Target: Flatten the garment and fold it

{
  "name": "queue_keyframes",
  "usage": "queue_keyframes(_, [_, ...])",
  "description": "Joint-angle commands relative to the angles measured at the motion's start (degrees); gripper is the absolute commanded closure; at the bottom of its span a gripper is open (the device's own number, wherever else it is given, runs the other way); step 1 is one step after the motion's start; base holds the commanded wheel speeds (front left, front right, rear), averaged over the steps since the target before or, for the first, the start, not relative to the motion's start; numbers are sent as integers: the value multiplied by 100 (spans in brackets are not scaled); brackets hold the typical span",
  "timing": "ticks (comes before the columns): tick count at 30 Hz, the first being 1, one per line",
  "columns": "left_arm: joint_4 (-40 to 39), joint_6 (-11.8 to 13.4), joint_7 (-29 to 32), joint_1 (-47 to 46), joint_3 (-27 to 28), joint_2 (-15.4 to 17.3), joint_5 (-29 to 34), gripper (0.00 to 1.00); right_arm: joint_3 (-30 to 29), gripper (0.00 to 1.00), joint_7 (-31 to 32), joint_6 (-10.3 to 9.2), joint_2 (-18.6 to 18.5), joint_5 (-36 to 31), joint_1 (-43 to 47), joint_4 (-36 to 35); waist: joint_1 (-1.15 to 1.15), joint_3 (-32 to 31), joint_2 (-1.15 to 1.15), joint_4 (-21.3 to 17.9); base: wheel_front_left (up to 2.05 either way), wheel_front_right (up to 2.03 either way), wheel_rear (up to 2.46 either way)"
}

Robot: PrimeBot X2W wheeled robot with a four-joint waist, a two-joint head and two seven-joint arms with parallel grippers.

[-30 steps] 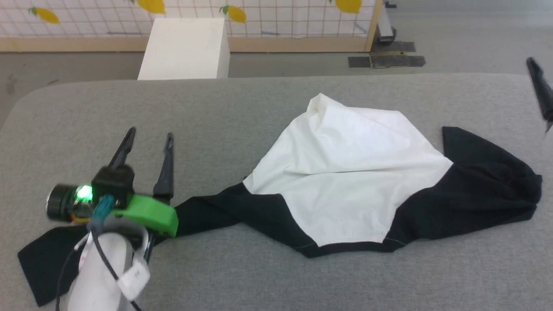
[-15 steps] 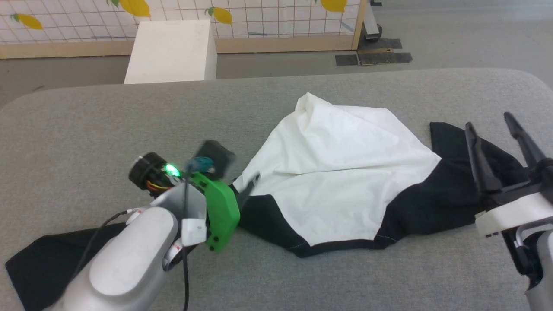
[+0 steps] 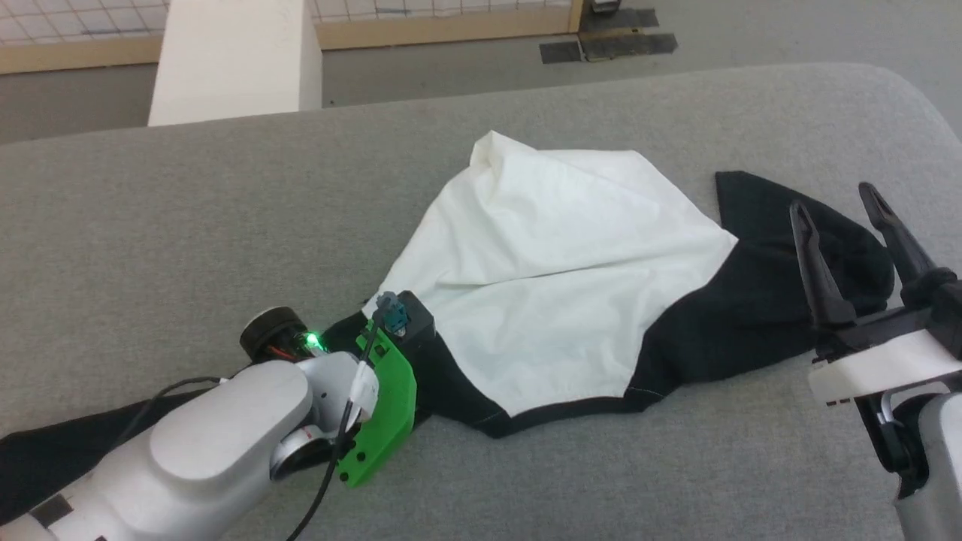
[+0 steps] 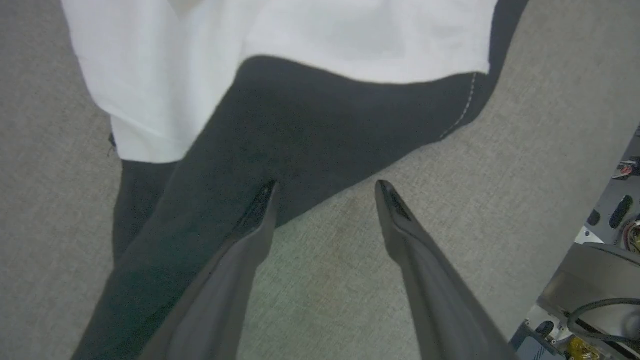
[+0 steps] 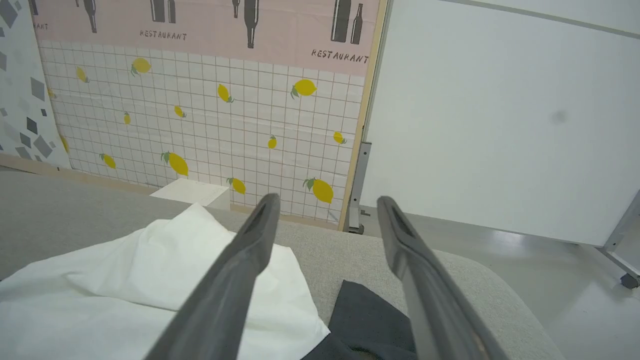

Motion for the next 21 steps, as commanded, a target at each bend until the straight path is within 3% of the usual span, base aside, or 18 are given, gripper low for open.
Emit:
queue_keyframes(1, [129, -13, -56, -161, -96, -8, -53, 0, 22, 0, -35, -9, 21, 30, -123, 7, 0, 215, 0, -185, 0, 0, 0])
queue_keyframes(5, [595, -13, -25, -317, -390, -112, -80, 0, 108, 0, -82, -9, 22, 55, -286, 102, 0, 392, 0, -282, 0, 0, 0])
queue_keyframes(10, [584, -13, 512, -112, -492, -129, -40, 0, 173, 0, -138, -9, -9, 74, -395, 260, 0, 436, 0, -298, 0, 0, 0])
queue_keyframes(11, [539, -13, 536, -30, -494, -120, 7, 20, 169, 0, -148, -9, -32, 83, -408, 304, 0, 410, 0, -279, 0, 0, 0])
queue_keyframes(12, [509, -13, 513, 22, -494, -108, 24, 100, 163, 0, -154, -9, -52, 90, -417, 339, 0, 380, 0, -260, 0, 0, 0])
queue_keyframes(16, [355, -13, 66, 128, -496, 9, 175, 100, 145, 0, -158, -9, -198, 129, -421, 455, 0, 177, 0, -117, 0, 0, 0])
queue_keyframes(21, [164, -10, -1217, 177, -353, 238, 57, 100, 155, 0, -1, -9, -625, 214, -424, 459, 0, -136, 0, 133, 0, 0, 0])
